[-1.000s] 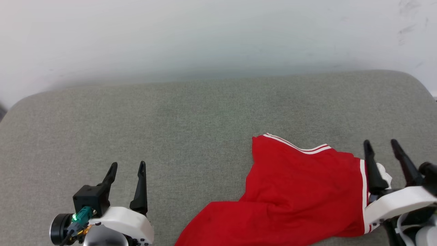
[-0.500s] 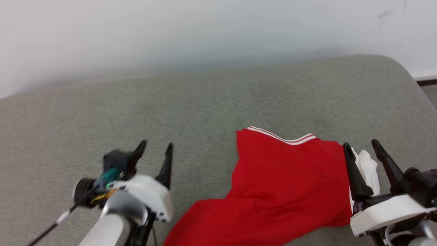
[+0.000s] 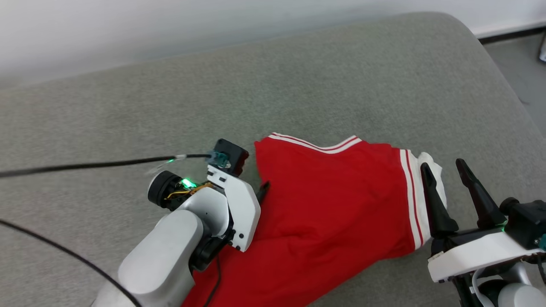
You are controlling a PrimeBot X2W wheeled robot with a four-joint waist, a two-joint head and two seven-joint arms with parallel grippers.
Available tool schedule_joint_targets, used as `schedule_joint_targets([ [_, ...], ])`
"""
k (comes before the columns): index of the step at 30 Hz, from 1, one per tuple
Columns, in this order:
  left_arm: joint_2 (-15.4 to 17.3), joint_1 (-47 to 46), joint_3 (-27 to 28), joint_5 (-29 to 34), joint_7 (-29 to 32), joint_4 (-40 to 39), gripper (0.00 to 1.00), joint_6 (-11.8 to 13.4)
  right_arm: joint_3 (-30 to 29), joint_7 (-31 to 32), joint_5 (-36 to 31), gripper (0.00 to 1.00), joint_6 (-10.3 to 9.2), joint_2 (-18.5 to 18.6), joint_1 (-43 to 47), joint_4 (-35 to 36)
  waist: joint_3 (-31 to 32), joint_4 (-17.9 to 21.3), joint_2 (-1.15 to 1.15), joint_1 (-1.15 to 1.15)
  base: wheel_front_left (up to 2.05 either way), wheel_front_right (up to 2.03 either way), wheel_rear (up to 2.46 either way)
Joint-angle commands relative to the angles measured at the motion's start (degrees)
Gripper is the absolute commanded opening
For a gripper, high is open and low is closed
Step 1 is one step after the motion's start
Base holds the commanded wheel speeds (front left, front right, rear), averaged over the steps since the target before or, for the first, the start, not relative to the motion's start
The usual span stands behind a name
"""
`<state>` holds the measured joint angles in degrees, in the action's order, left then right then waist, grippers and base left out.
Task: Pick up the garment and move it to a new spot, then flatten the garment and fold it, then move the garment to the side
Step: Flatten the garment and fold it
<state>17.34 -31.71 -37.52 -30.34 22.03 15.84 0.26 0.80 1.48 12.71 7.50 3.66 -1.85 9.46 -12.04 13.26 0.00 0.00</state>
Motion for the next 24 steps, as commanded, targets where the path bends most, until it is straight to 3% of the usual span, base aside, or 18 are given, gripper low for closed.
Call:
schedule_joint_targets([
  [1, 0.2, -1.5, -1.4, 0.4, 2.4, 2.0, 1.00, -1.4, 0.4, -0.7, 0.7, 1.00, -0.02, -0.3, -1.1, -0.5, -2.0, 2.0, 0.00, 0.00, 0.00, 0.00, 0.00],
  [2, 0.2, -1.5, -1.4, 0.4, 2.4, 2.0, 1.00, -1.4, 0.4, -0.7, 0.7, 1.00, -0.02, -0.3, -1.1, -0.5, -2.0, 2.0, 0.00, 0.00, 0.00, 0.00, 0.00],
  [4, 0.8, -2.8, -4.4, 0.1, 8.1, 5.3, 1.00, -3.9, 0.2, -1.7, 1.4, 1.00, -0.02, -0.6, -1.3, -2.0, -3.2, 3.0, 0.00, 0.00, 0.00, 0.00, 0.00],
  [7, 1.7, -1.9, -7.7, -0.9, 15.0, 8.7, 1.00, -5.6, 0.1, -2.6, 2.0, 1.00, -0.02, -0.7, -1.6, -3.4, -3.6, 3.6, 0.00, 0.00, 0.00, 0.00, 0.00],
  [9, 2.0, -1.8, -8.9, -1.3, 17.0, 9.4, 0.24, -6.2, 0.2, -3.0, 2.4, 1.00, -0.02, -0.8, -1.8, -3.9, -3.6, 3.8, 0.00, 0.00, 0.00, 0.00, 0.00],
  [10, 2.1, -1.7, -9.3, -1.4, 17.6, 9.7, 0.00, -6.4, 0.2, -3.1, 2.4, 1.00, -0.02, -0.8, -1.9, -4.1, -3.6, 3.9, 0.00, 0.00, 0.00, 0.00, 0.00],
  [13, 2.9, -2.5, -8.5, -0.6, 14.8, 9.0, 0.00, -5.8, -0.1, -3.2, 2.9, 1.00, -0.02, -0.8, -1.9, -4.8, -3.0, 3.8, 0.00, 0.00, 0.00, 0.00, 0.00],
  [19, 5.5, -2.8, -5.3, 2.0, 6.8, 2.6, 0.00, -1.7, -1.2, -2.6, 3.0, 1.00, -0.02, -0.8, -0.7, -5.5, -0.5, 1.4, 0.00, 0.00, 0.00, 0.00, 0.00],
  [24, 10.2, 1.2, -2.6, 1.9, 4.6, -6.3, 0.00, 1.9, -1.7, -1.6, 2.7, 1.00, -0.02, -0.8, 0.0, -5.1, 1.7, -2.1, 0.00, 0.00, 0.00, 0.00, 0.00],
])
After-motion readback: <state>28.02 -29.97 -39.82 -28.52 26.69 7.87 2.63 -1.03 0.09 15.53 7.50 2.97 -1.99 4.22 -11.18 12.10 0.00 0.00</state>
